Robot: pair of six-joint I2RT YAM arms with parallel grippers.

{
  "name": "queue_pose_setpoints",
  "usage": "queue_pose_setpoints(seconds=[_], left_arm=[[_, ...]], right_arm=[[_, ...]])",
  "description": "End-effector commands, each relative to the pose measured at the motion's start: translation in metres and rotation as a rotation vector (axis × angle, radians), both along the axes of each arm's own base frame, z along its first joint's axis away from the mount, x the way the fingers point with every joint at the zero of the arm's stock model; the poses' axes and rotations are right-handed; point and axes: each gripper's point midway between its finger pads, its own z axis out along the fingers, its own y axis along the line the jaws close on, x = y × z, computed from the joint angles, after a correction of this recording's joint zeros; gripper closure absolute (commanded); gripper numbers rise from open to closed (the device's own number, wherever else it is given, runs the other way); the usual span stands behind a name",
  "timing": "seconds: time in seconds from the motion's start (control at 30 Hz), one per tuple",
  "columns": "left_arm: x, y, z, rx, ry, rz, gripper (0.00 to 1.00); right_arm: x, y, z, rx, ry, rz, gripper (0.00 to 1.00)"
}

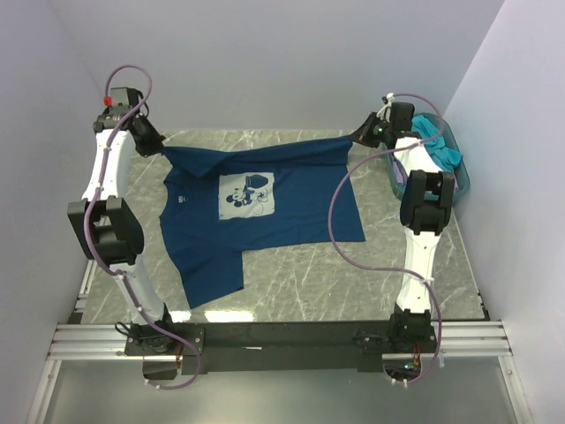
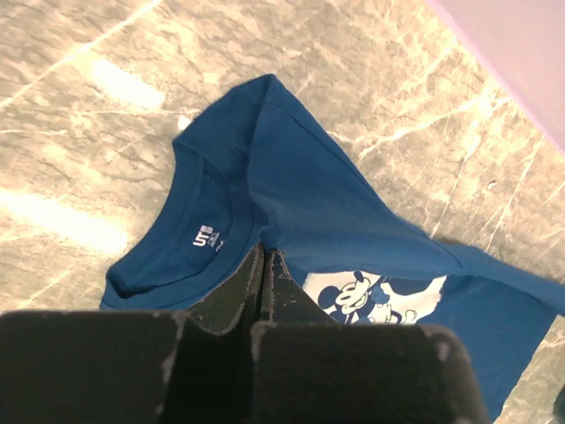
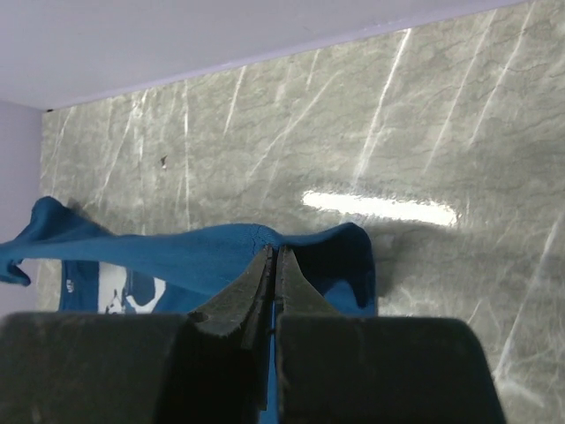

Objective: Fold and stack the t-shirts
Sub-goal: Fold the tshirt

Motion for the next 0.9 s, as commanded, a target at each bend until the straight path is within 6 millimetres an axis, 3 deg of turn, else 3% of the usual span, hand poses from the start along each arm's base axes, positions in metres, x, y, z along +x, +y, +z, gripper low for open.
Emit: queue_pose_setpoints(seconds=[0.0,0.07,0.2,0.53,0.87], left_arm=[[-0.008,-0.004,0.044,-0.012,-0.082,-0.016,0.99],[-0.012,-0.005,0.055,-0.015,-0.106,-0.020,0.99],[-0.022,-0.003,0.056,-0.021,-0.110,-0.017,0.99],[-0.052,-0.016,0.002,-0.077,-0.005,-0.049,0.99],[-0.072,-0.020,-0.034,-0.112,0.059,-0.051,0.99]], right_arm=[[-0.002,0.002,0.071,-0.021,-0.128,0.011,0.98],[-0.005,0.003,0.073,-0.021,-0.118,0.013,0.98],[-0.014,0.002,0.070,-0.026,-0.085,0.005,0.99],[-0.038,-0.005,0.037,-0.047,0.053,-0.029,1.00],[-0.060,-0.007,-0.005,-0.060,0.204,-0.041,1.00]])
